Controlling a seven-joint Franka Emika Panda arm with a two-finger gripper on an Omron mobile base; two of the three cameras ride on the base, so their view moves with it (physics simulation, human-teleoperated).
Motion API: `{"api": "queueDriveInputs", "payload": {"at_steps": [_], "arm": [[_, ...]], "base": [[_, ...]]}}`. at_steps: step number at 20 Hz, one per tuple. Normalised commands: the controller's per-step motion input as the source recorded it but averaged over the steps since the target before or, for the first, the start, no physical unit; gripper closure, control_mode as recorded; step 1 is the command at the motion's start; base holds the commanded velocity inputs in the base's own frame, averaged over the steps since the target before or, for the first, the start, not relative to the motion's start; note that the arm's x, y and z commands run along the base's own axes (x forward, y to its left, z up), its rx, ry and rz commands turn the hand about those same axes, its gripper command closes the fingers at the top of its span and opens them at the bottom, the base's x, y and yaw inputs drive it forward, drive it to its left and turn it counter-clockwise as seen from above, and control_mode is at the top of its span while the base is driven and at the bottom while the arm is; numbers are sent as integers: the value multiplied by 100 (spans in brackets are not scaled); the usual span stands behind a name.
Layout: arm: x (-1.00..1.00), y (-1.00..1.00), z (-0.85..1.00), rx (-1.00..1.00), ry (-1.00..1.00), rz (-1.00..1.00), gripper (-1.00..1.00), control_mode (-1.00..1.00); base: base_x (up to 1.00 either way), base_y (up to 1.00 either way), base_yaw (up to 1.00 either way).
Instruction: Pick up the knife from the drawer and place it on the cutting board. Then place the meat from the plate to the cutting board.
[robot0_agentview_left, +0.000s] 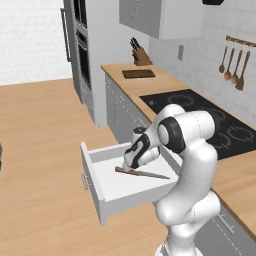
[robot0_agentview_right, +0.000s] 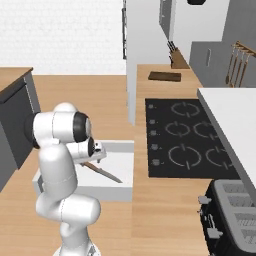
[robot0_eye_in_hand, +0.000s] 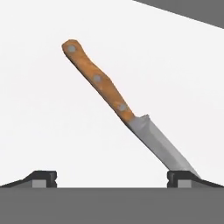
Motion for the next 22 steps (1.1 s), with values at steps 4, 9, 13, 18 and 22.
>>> {"api": "queueDriveInputs", "payload": {"at_steps": [4,9,13,18,22], "arm": [[18,23,-1,-4,10,0,-100,-100],[28,4,-35,-7,9,0,-100,-100],[13,0,-50,-10,9,3,-100,-100],[10,0,-36,-5,4,12,-100,-100],[39,0,-4,0,0,16,-100,-100]], "base": [[0,0,0],[0,0,0],[0,0,0],[0,0,0],[0,0,0]]}}
